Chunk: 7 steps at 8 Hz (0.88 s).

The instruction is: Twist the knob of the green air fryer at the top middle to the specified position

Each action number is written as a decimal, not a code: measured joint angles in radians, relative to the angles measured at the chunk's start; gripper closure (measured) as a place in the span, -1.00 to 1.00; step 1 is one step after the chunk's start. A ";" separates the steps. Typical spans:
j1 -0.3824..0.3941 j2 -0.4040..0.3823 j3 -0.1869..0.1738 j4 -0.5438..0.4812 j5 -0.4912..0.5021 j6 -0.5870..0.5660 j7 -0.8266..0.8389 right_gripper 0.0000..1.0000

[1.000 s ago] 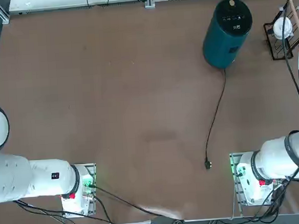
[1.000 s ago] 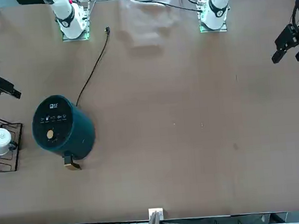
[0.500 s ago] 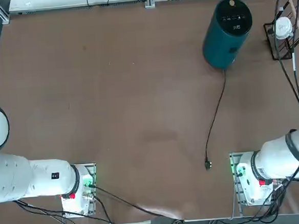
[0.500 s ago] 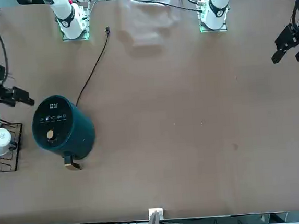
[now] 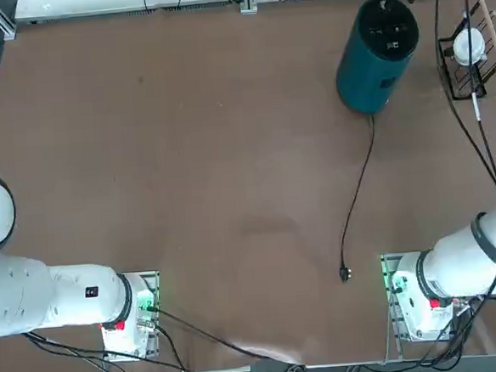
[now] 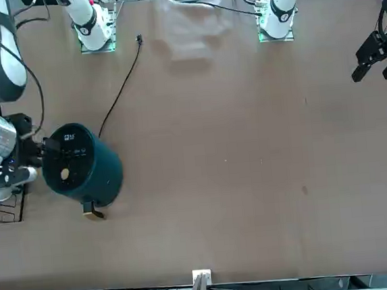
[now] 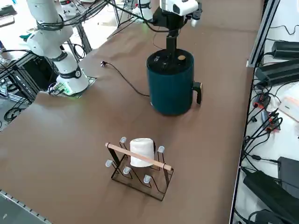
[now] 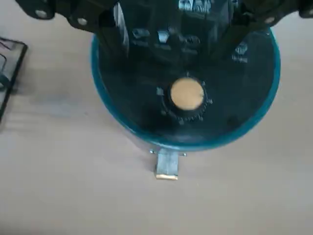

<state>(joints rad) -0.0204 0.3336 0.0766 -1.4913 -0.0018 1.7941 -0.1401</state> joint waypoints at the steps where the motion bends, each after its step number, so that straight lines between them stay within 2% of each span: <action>1: 0.009 0.016 0.000 0.000 -0.001 0.018 0.000 -1.00; 4: 0.017 0.030 0.000 0.000 -0.001 0.037 -0.001 -0.97; 5: 0.018 0.031 0.000 0.000 -0.001 0.037 -0.002 -0.89; 6: 0.018 0.032 0.000 0.000 -0.001 0.038 -0.003 -0.68; 7: 0.018 0.033 0.000 0.000 -0.001 0.038 -0.003 -0.66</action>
<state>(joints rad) -0.0025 0.3671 0.0766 -1.4912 -0.0030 1.8324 -0.1436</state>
